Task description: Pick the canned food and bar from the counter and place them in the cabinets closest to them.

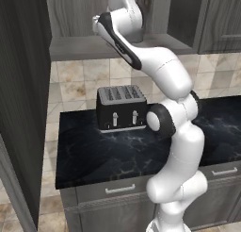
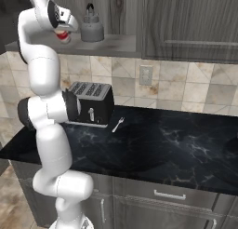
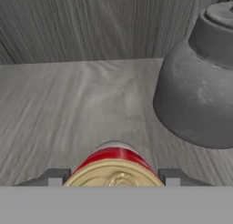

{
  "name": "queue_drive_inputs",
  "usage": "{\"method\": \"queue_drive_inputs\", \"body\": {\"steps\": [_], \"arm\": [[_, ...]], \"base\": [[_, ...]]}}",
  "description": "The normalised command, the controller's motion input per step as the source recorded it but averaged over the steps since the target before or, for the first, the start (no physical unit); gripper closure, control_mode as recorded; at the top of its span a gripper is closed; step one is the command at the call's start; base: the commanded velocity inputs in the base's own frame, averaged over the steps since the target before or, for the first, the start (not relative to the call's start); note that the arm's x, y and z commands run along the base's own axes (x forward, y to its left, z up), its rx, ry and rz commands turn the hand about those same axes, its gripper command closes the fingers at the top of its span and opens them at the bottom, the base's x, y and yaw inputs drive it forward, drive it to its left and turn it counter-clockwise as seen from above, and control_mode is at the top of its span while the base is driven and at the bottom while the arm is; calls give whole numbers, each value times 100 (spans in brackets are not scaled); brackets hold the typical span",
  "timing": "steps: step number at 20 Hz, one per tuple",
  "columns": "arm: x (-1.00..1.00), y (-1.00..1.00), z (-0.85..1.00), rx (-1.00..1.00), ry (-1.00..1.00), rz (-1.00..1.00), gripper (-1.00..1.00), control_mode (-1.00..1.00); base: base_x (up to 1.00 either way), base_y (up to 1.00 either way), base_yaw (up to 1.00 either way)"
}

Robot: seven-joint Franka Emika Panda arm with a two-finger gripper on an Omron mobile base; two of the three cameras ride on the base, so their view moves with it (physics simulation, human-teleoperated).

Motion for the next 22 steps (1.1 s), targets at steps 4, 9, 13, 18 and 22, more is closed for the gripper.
{"method": "queue_drive_inputs", "body": {"steps": [4,9,13,18,22], "arm": [[31,10,0,0,5,-5,100,-100],[29,11,0,0,4,-4,100,-100],[22,5,-1,0,2,-3,100,-100],[0,0,0,0,0,0,100,-100],[0,0,0,0,0,0,100,-100]], "base": [[0,0,0],[0,0,0],[0,0,0],[0,0,0],[0,0,0]]}}
